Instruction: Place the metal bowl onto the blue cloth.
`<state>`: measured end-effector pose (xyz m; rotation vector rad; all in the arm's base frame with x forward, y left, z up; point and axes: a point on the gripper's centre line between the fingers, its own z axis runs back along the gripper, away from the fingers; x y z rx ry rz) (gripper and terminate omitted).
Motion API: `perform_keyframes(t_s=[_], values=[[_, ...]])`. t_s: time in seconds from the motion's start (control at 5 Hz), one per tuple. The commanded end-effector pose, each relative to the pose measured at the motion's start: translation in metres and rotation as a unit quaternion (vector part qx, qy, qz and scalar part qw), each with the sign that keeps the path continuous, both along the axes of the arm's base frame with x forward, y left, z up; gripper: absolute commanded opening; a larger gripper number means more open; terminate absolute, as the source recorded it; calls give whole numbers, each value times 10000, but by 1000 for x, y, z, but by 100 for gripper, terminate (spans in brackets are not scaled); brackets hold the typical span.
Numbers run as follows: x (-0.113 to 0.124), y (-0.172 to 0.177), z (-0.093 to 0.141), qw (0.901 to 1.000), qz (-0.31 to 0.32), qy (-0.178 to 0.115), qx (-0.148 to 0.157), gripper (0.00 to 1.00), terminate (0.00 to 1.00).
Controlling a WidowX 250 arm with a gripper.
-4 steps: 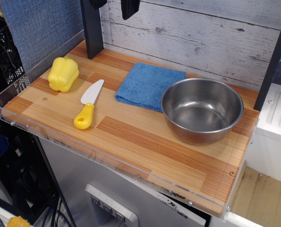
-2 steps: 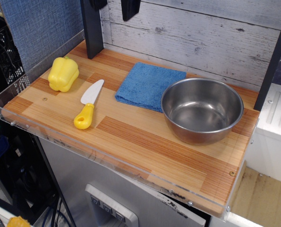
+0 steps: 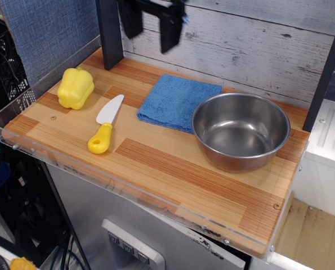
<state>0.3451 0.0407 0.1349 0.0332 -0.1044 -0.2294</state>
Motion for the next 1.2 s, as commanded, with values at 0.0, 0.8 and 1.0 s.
perform_keyframes(t_s=[0.0, 0.8, 1.0], values=[[-6, -35, -31, 9967, -788, -166, -134, 100, 0], [9, -64, -89, 9920, -1234, 139, -217, 0, 0], [8, -64, -88, 9917, -1261, 110, -212, 0, 0]])
